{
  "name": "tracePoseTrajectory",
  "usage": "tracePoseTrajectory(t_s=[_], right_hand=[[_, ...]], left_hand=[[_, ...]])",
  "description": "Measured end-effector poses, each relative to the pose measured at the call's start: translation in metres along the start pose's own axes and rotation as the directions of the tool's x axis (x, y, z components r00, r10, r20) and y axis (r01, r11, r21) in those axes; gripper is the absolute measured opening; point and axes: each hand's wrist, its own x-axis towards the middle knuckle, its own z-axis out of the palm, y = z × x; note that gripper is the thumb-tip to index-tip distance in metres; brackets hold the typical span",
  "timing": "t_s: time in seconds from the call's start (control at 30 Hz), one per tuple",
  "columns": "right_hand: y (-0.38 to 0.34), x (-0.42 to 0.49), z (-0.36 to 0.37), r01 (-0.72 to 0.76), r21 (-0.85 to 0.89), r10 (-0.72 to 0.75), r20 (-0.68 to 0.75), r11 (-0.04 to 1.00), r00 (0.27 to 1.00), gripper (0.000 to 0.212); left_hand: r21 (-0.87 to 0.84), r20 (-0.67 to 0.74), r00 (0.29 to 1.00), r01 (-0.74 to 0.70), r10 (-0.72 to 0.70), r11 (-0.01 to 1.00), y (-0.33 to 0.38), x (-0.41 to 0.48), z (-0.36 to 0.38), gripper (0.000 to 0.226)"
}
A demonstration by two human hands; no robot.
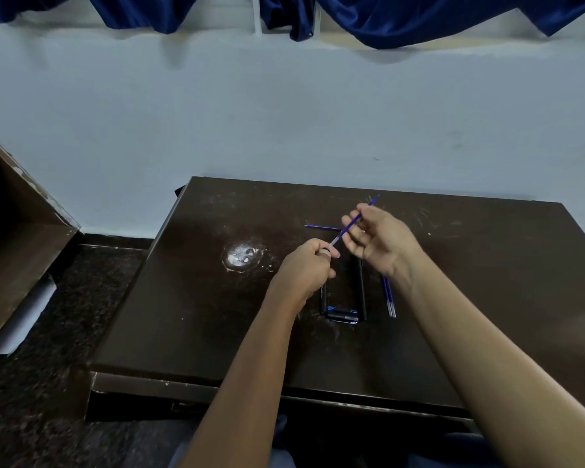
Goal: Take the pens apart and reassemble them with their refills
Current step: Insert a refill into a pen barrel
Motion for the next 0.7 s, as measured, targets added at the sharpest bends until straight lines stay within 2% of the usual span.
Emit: tracePoseTrajectory(t_s=[0.1, 0.17, 0.23, 0.27, 0.33, 0.37, 0.43, 0.53, 0.7], right_hand=[[-0.017, 0.028, 0.007, 0.014, 0.041, -0.011, -0.054, 0.999, 0.998, 0.022], [-0.020, 0.047, 0.010, -0.007, -0.109, 0.001, -0.060, 0.994, 0.998, 0.028], [-0.018, 0.065, 0.013, 0.015, -0.380, -0.043, -0.066, 0.925, 0.997, 0.032], [-0.016, 0.073, 0.012, 0.059, -0.559, -0.115, -0.066, 0.827, 0.991, 0.032], [-0.011, 0.087, 0.009, 0.159, -0.855, -0.288, 0.012, 0.494, 0.958, 0.029], [-0.009, 0.092, 0.008, 0.192, -0.920, -0.338, 0.070, 0.343, 0.938, 0.030], [-0.003, 0.102, 0.004, 0.233, -0.959, -0.376, 0.158, 0.162, 0.913, 0.032], [0.005, 0.111, 0.003, 0.275, -0.961, -0.378, 0.242, 0.035, 0.894, 0.030], [0.014, 0.117, 0.005, 0.265, -0.964, -0.363, 0.258, -0.031, 0.896, 0.028]], left_hand=[[-0.021, -0.036, 0.999, -0.006, 0.005, 1.000, -0.001, 0.001, -0.001, 0.026], [-0.035, -0.051, 0.999, -0.013, 0.012, 0.999, -0.002, 0.003, -0.001, 0.026], [-0.050, -0.065, 0.998, -0.021, 0.018, 0.999, -0.002, 0.003, -0.002, 0.026], [-0.051, -0.073, 0.997, -0.023, 0.019, 0.998, -0.002, 0.004, -0.002, 0.026], [-0.043, -0.090, 0.996, -0.026, 0.022, 0.999, -0.003, 0.005, -0.003, 0.026], [-0.040, -0.099, 0.995, -0.027, 0.022, 0.999, -0.003, 0.005, -0.004, 0.027], [-0.042, -0.106, 0.994, -0.023, 0.019, 0.999, -0.003, 0.005, -0.004, 0.027], [-0.042, -0.106, 0.994, -0.018, 0.013, 0.999, -0.002, 0.005, -0.004, 0.027], [-0.033, -0.107, 0.994, -0.018, 0.015, 0.999, -0.004, 0.005, -0.003, 0.028]])
